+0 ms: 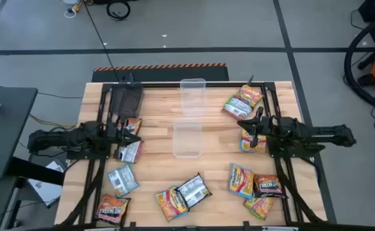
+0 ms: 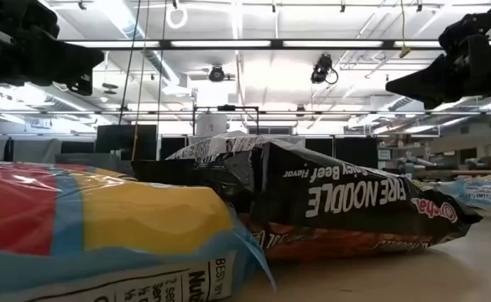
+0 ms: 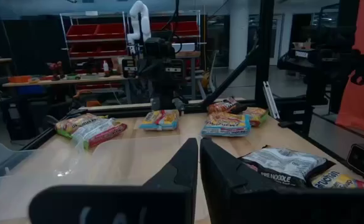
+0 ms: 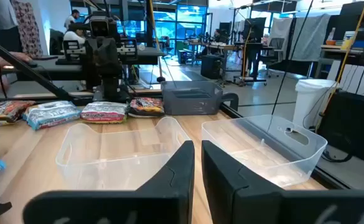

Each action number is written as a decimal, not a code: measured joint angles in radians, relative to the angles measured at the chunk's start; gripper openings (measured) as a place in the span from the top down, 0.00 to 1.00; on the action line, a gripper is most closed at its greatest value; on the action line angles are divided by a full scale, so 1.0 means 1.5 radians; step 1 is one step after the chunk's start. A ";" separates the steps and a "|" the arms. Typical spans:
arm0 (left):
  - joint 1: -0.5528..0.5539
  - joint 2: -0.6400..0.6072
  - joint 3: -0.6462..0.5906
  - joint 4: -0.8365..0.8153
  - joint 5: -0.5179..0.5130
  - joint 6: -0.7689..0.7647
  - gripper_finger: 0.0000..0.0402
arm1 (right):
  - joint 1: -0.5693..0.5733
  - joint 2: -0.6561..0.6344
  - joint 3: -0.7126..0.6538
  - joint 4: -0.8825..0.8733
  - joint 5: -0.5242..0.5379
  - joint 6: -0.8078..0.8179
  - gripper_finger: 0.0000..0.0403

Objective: Sort Maruchan noodles

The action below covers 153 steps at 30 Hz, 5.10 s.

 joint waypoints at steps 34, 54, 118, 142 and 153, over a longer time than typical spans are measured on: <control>0.000 0.000 0.000 0.000 0.000 0.000 0.94 | 0.000 0.000 0.000 0.000 0.000 0.000 0.91; 0.000 0.000 0.000 0.000 0.000 0.000 0.94 | 0.000 0.000 0.000 0.000 0.000 0.000 0.91; 0.000 0.000 0.000 0.000 0.000 0.000 0.94 | -0.208 0.500 0.269 -0.486 0.154 0.860 0.60; 0.000 0.000 0.000 0.000 0.000 0.000 0.94 | -0.259 0.648 0.179 -0.234 0.135 1.097 0.54; 0.000 0.000 0.000 0.000 0.000 0.000 0.94 | -0.256 0.717 0.179 -0.157 0.219 1.128 0.68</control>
